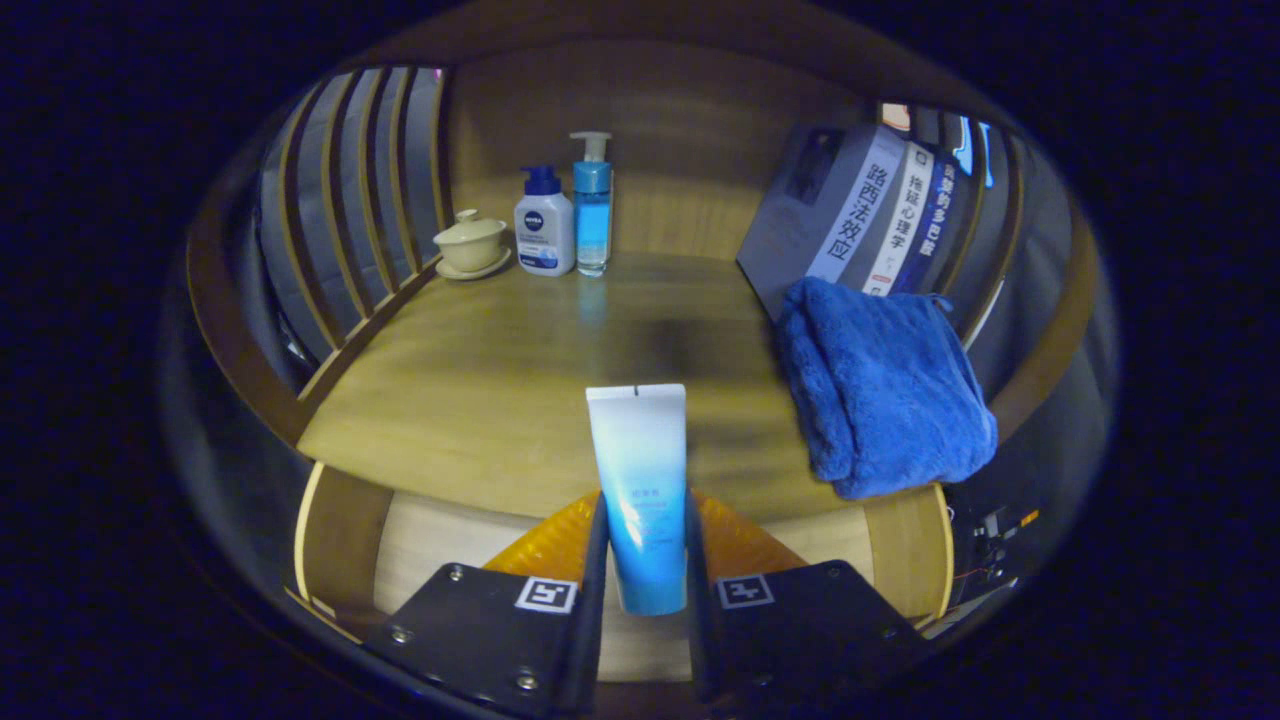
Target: Pull open the drawer, take out the items inside it, and place them on the countertop above the cabinet.
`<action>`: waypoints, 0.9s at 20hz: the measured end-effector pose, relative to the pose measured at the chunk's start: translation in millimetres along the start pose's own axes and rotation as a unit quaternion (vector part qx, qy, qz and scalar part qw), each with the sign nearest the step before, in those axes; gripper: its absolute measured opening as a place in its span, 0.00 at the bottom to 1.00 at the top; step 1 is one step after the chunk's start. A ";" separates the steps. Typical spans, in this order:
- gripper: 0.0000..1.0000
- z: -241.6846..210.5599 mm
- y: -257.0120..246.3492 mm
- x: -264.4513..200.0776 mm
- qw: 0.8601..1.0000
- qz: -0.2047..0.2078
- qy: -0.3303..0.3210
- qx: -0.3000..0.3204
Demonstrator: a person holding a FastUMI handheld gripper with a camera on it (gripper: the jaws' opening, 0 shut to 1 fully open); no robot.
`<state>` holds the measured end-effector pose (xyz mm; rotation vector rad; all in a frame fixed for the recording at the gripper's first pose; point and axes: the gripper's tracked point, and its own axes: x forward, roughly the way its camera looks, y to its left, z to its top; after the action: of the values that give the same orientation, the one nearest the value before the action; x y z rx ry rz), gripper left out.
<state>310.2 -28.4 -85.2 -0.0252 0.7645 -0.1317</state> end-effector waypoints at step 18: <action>0.86 31.1 -1.3 -3.7 0.996 -0.034 -0.076 0.034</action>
<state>328.9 -29.9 -60.2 0.0040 0.6074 -0.2175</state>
